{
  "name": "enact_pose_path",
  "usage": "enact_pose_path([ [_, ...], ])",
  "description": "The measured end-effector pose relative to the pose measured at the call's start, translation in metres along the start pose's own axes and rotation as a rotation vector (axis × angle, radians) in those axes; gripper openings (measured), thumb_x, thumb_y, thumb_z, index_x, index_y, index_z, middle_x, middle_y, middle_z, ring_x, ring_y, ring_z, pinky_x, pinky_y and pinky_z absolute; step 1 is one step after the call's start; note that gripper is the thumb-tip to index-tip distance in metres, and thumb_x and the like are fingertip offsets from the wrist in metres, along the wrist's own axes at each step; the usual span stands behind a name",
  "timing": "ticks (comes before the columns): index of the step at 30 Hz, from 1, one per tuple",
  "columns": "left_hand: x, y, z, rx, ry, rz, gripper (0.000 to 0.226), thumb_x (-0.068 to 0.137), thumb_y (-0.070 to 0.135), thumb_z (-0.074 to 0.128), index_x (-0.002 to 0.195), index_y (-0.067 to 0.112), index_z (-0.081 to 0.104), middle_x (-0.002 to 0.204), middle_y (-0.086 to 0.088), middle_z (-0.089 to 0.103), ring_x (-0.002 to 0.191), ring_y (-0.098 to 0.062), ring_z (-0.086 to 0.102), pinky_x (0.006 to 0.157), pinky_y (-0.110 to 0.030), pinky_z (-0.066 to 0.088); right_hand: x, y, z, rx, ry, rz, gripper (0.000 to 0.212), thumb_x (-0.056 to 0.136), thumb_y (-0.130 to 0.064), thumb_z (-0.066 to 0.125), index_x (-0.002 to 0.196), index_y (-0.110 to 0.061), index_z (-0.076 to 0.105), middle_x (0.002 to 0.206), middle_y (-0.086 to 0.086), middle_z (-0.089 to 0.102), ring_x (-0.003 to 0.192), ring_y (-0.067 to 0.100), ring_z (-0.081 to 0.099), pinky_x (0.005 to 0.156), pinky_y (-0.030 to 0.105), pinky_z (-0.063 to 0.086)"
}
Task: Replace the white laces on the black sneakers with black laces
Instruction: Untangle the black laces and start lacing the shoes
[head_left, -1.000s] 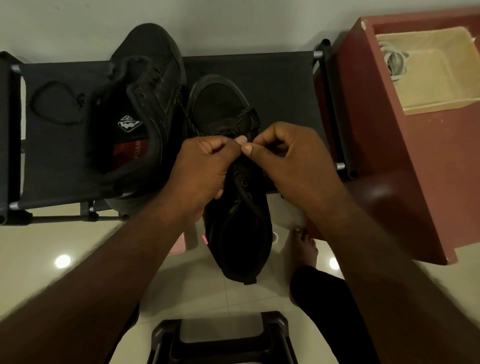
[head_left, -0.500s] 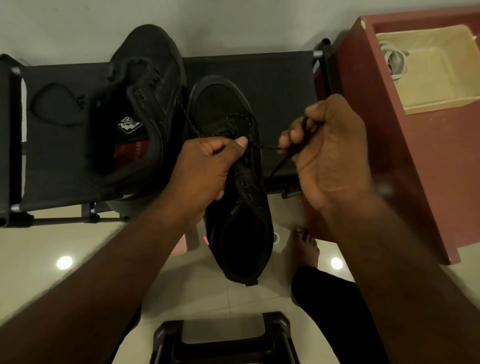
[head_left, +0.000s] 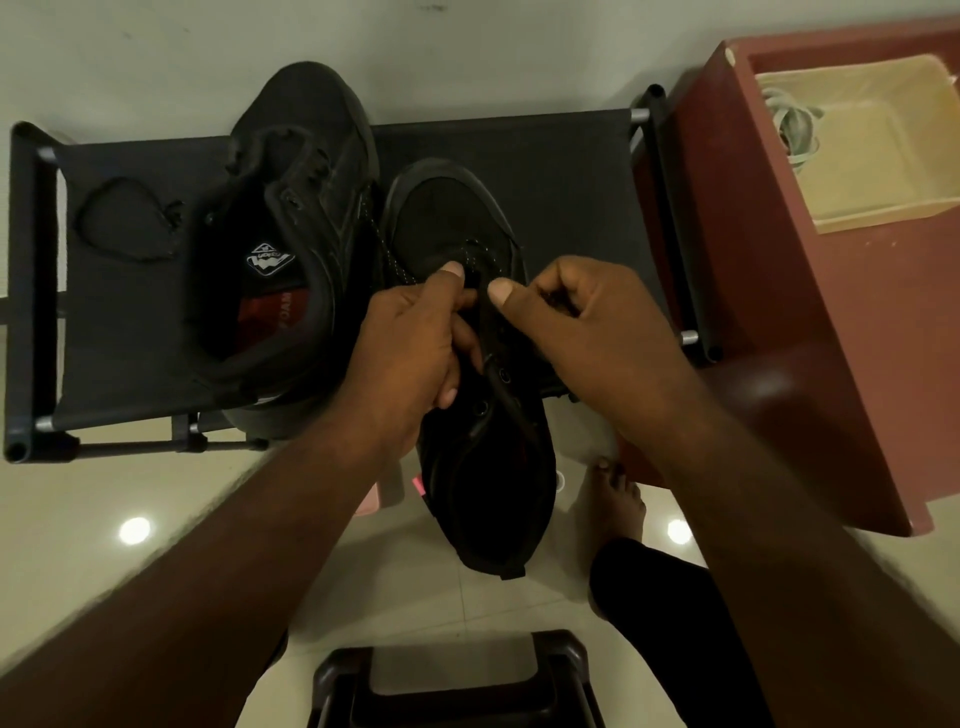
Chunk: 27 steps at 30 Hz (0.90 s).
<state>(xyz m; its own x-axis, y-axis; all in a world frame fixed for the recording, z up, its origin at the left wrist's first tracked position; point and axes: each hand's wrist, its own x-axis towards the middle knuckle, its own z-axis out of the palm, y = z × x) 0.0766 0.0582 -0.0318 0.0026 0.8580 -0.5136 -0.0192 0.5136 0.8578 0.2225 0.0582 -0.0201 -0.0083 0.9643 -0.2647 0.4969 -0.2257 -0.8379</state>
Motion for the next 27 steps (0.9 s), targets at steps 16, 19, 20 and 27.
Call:
enact_pose_path([
  [16,0.004,0.002,0.006,-0.006,0.05,-0.009,0.044,0.106,0.033,0.038,0.072,0.016,0.061,0.044,0.001,0.053,0.028,-0.01,0.033,0.032,-0.015,0.026,0.002,-0.002,-0.014,0.55,0.126,0.075,0.034,0.098,-0.019,0.06,0.066,-0.011,0.052,0.053,-0.001,0.049,0.059,0.019,0.052,0.062,0.009,0.049],
  [19,0.003,0.002,0.005,0.0,0.044,0.004,0.044,0.106,0.033,0.038,0.073,0.016,0.062,0.045,0.001,0.054,0.029,-0.011,0.034,0.033,-0.016,0.026,0.003,0.002,-0.014,0.363,0.145,0.043,0.029,0.097,-0.022,0.063,0.08,0.002,0.06,0.07,0.013,0.06,0.063,0.015,0.054,0.06,0.011,0.048],
  [20,0.003,0.002,0.004,0.001,0.042,0.005,0.044,0.106,0.032,0.038,0.073,0.016,0.062,0.046,0.001,0.054,0.029,-0.011,0.034,0.033,-0.017,0.026,0.002,0.002,-0.012,0.293,0.137,0.038,0.026,0.096,-0.023,0.064,0.087,0.001,0.063,0.075,0.012,0.063,0.064,0.013,0.056,0.061,0.013,0.049],
  [27,0.004,0.004,-0.001,-0.046,0.042,-0.007,0.038,0.105,0.031,0.042,0.077,0.012,0.059,0.042,0.002,0.049,0.03,-0.009,0.034,0.033,-0.016,0.027,-0.008,-0.006,-0.006,0.004,-0.267,-0.011,0.078,0.082,-0.038,0.079,0.148,-0.033,0.038,0.14,-0.012,0.046,0.119,-0.007,0.049,0.087,0.007,0.046],
])
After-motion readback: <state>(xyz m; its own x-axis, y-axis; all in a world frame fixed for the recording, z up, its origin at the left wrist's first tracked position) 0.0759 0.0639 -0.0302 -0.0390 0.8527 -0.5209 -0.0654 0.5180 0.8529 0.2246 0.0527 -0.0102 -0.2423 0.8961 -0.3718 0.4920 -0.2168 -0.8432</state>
